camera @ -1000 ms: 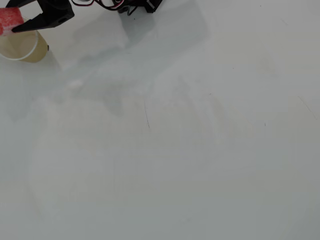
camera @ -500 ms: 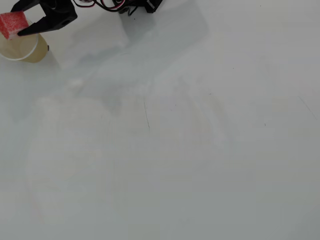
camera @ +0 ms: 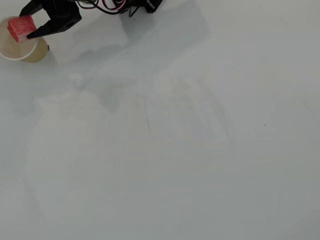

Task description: Pick up the cube and drop it in the cup.

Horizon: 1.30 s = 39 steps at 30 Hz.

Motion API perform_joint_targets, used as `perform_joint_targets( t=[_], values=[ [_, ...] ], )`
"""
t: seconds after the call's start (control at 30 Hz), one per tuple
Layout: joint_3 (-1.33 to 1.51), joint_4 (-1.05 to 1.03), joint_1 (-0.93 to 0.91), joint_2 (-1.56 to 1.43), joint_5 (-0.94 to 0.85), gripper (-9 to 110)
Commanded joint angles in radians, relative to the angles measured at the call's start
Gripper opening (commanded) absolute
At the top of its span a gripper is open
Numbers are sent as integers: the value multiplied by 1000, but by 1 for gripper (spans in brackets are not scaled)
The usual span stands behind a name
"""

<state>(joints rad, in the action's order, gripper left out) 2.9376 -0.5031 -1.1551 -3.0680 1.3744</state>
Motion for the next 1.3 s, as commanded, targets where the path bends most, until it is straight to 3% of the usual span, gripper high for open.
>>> perform_joint_targets(
  t=[0.0,1.27],
  values=[
    [-32,3,6,-31,-15,0],
    [-155,140,40,255,-5,0]
  ],
)
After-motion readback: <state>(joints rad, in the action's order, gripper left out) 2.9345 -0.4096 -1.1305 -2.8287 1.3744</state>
